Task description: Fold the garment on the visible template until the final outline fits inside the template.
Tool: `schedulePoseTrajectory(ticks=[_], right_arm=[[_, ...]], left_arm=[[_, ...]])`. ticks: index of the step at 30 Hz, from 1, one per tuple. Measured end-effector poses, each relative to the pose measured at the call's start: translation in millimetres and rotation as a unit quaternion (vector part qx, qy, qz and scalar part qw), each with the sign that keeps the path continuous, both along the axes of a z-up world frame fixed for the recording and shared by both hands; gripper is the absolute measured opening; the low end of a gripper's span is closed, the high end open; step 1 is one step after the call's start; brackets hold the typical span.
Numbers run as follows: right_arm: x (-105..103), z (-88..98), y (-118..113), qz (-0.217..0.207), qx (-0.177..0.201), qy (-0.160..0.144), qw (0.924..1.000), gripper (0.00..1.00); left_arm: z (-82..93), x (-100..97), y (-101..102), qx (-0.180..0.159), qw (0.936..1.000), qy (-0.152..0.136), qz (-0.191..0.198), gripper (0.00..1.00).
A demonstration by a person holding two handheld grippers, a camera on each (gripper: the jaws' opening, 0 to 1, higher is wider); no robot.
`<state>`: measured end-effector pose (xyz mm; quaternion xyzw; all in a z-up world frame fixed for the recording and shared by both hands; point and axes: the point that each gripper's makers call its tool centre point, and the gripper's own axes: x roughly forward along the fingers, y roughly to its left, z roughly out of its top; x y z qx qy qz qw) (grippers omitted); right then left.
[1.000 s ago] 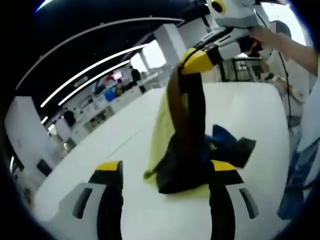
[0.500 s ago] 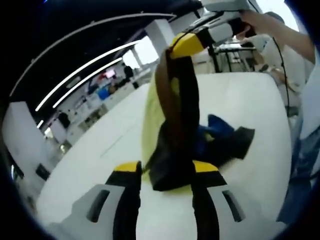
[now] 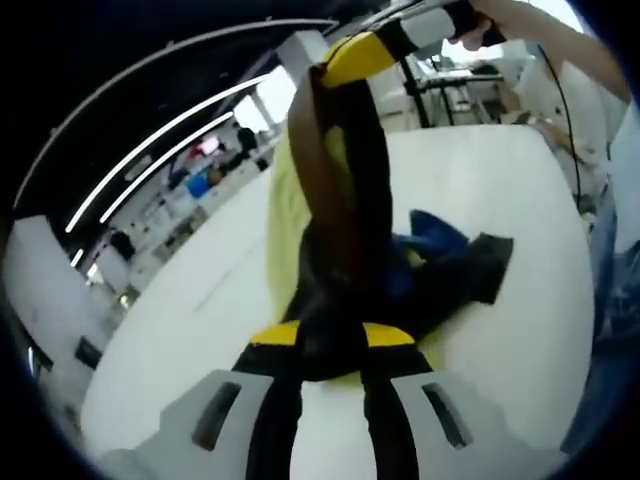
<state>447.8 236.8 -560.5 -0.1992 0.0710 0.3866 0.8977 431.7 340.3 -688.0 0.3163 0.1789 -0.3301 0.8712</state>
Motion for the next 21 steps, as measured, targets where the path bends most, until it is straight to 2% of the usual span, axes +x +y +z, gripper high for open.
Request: schedulePoseTrajectory(ticks=[5, 14, 21], right_arm=[[-2, -2.0, 0, 0.001, 0.001, 0.004, 1.0, 0.05], [-1, -1.5, -3, 0.0, 0.006, 0.007, 1.0, 0.05], [-3, -2.0, 0, 0.005, 0.005, 0.009, 0.9999, 0.05]], left_arm=[[1.5, 6.4, 0, 0.013, 0.9998, -0.018, 0.003, 0.1], [-8.3, 8.7, 2, 0.058, 0.9979, -0.03, -0.005, 0.1], [-12.1, 14.0, -9, 0.061, 0.997, -0.046, -0.013, 0.1]])
